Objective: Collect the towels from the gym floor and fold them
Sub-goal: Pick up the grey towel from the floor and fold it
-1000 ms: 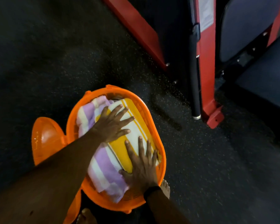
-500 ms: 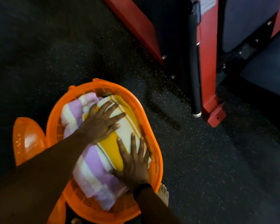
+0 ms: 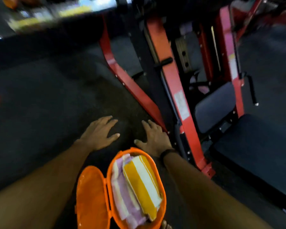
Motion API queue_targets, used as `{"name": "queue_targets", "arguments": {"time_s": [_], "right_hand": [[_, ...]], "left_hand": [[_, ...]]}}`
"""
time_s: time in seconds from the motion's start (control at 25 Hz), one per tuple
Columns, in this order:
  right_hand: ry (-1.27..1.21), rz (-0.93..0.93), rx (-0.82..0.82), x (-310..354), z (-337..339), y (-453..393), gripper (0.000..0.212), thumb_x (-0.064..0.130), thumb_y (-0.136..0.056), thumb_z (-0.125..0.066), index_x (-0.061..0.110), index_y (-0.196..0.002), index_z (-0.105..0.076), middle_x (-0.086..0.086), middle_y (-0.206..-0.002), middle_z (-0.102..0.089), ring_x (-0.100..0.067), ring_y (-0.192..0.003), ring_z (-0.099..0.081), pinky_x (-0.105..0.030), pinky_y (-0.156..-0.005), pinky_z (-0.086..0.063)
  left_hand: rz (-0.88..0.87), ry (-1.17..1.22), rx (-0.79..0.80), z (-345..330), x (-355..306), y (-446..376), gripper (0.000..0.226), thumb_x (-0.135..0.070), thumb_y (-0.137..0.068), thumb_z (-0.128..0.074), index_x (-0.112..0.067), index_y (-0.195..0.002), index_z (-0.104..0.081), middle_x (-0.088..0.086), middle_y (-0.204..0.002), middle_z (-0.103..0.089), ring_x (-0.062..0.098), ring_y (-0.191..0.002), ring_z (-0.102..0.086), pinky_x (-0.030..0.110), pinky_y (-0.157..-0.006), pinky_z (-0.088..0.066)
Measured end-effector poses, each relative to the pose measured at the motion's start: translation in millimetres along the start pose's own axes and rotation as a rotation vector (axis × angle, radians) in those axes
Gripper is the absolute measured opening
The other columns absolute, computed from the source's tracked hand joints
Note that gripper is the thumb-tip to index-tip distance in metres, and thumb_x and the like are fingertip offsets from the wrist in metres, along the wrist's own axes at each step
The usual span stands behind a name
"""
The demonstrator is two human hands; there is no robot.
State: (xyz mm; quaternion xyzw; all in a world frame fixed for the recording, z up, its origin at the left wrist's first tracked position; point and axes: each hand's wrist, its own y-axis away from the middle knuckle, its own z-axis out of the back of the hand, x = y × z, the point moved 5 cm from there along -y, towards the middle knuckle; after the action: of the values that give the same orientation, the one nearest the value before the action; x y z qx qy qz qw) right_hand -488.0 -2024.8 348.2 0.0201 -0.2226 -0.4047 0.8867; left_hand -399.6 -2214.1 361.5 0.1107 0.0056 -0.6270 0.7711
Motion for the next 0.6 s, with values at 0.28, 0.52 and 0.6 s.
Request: {"name": "queue_targets", "arguments": {"time_s": [0.28,0.52,0.6], "right_hand": [[-0.270,0.107,-0.167,134,295,-2,0.087,0.059,-0.077,-0.063,0.019,-0.147,-0.029,-0.008,-0.149,-0.036,-0.028,-0.136,-0.038,-0.046,-0.109,-0.036],[-0.267,0.251,-0.180,246,464,55,0.101,0.069,-0.065,-0.067,0.014,-0.144,-0.034,-0.010,-0.142,-0.045,-0.026,-0.133,-0.042,-0.039,-0.110,-0.036],[-0.247,0.320,-0.227,276,513,77,0.098,0.065,-0.070,-0.068,0.013,-0.145,-0.033,-0.009,-0.145,-0.043,-0.024,-0.134,-0.041,-0.035,-0.111,-0.034]], "left_hand": [[0.246,0.208,-0.317,303,47,95,0.070,-0.055,-0.087,-0.055,-0.022,-0.145,-0.034,0.004,-0.148,-0.034,0.024,-0.133,-0.037,0.043,-0.105,-0.039],[0.328,0.356,-0.503,474,64,198,0.071,-0.050,-0.079,-0.068,-0.023,-0.140,-0.043,0.003,-0.143,-0.043,0.020,-0.130,-0.043,0.035,-0.105,-0.038],[0.370,0.351,-0.531,521,64,231,0.070,-0.050,-0.080,-0.068,-0.022,-0.139,-0.044,0.005,-0.142,-0.044,0.021,-0.129,-0.044,0.032,-0.105,-0.036]]}}
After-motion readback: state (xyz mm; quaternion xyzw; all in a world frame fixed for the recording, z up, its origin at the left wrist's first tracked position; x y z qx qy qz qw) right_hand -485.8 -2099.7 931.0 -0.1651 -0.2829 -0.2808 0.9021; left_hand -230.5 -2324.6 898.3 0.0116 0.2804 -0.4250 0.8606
